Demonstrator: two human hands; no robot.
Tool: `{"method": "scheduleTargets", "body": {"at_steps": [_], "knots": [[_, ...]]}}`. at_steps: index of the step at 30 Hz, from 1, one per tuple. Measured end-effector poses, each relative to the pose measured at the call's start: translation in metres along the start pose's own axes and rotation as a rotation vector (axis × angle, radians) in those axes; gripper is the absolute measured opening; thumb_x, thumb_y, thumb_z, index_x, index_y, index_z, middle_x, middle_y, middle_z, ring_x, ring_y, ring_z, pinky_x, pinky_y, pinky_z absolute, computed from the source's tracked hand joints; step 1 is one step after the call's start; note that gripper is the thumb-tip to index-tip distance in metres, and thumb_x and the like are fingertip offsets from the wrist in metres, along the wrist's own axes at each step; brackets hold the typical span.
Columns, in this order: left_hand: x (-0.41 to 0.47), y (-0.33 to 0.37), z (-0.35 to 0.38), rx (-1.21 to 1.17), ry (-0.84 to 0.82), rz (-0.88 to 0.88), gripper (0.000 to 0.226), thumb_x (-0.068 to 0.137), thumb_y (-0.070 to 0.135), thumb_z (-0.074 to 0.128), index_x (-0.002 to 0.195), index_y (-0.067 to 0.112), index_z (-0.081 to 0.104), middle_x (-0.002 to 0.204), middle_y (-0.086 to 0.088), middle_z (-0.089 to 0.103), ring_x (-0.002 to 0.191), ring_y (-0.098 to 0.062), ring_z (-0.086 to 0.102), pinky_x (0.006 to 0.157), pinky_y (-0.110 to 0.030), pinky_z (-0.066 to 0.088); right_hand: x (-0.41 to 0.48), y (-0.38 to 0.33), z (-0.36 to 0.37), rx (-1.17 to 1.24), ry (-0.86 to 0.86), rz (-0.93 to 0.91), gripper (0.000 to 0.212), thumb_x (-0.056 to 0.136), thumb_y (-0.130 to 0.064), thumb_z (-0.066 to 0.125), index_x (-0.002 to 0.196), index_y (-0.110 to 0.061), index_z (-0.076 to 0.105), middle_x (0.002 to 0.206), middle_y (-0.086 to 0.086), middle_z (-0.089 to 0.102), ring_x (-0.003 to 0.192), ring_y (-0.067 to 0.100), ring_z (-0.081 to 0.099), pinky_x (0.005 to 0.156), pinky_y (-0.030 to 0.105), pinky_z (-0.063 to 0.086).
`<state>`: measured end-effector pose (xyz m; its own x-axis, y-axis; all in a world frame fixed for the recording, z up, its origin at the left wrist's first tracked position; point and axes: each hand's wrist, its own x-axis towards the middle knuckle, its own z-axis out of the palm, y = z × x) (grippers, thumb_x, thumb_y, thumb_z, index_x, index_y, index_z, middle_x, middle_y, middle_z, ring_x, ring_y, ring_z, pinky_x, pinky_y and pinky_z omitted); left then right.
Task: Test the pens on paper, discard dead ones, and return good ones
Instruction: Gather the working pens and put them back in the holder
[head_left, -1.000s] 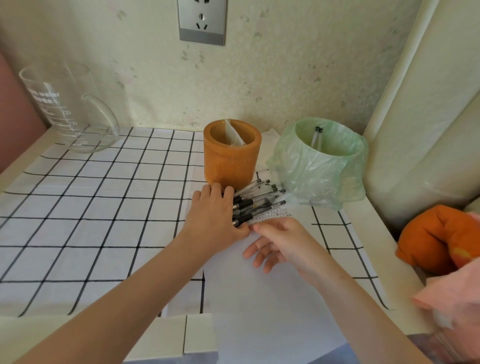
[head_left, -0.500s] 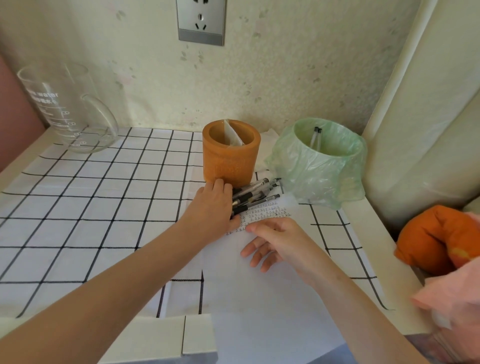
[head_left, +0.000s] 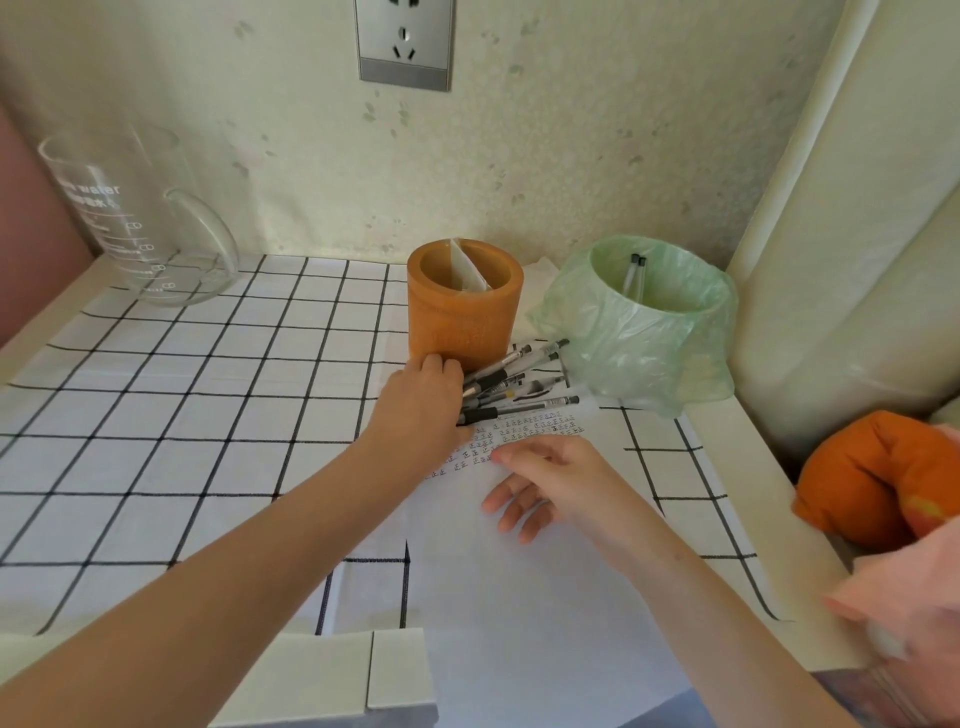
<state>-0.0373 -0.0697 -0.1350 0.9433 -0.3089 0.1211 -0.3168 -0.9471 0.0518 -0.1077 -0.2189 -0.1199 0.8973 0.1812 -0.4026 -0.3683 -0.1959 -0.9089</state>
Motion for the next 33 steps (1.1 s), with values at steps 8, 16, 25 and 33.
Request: {"method": "scheduleTargets", "body": {"at_steps": [8,16,25,33], "knots": [[-0.048,-0.003,-0.017,-0.252,0.178,-0.033,0.037,0.079,0.037,0.062,0.101,0.011,0.048,0.089,0.000,0.048,0.079,-0.016,0.045,0.066,-0.027,0.038,0.000,-0.003,0.008,0.138,0.019,-0.133,0.050,0.072,-0.052,0.074,0.102,-0.014,0.064,0.102,0.006,0.073,0.097,0.018,0.069,0.092,0.034,0.051],[-0.080,0.049,-0.015,-1.069,0.341,0.005,0.047,0.083,0.016,0.061,0.124,0.027,0.042,0.109,0.006,0.054,0.103,-0.006,0.054,0.084,-0.018,0.046,-0.010,-0.025,0.031,0.235,0.112,-0.500,0.032,0.083,-0.017,0.070,0.115,-0.017,0.066,0.113,-0.003,0.070,0.108,0.007,0.064,0.094,0.024,0.050],[-0.076,0.050,-0.004,-1.197,0.170,-0.075,0.044,0.076,0.010,0.070,0.107,0.034,0.051,0.099,0.013,0.061,0.094,0.006,0.058,0.074,-0.007,0.043,-0.010,-0.018,0.021,0.149,0.222,-0.553,0.028,0.077,-0.004,0.074,0.104,-0.009,0.070,0.101,-0.004,0.074,0.098,0.005,0.067,0.085,0.023,0.052],[-0.079,0.050,-0.001,-1.286,0.098,-0.048,0.071,0.080,0.005,0.068,0.132,0.038,0.033,0.119,0.022,0.057,0.110,0.012,0.052,0.087,-0.003,0.039,-0.011,-0.015,0.023,0.212,0.294,-0.432,0.017,0.074,-0.003,0.077,0.071,-0.019,0.071,0.073,0.002,0.073,0.074,0.013,0.071,0.068,0.026,0.055]]}}
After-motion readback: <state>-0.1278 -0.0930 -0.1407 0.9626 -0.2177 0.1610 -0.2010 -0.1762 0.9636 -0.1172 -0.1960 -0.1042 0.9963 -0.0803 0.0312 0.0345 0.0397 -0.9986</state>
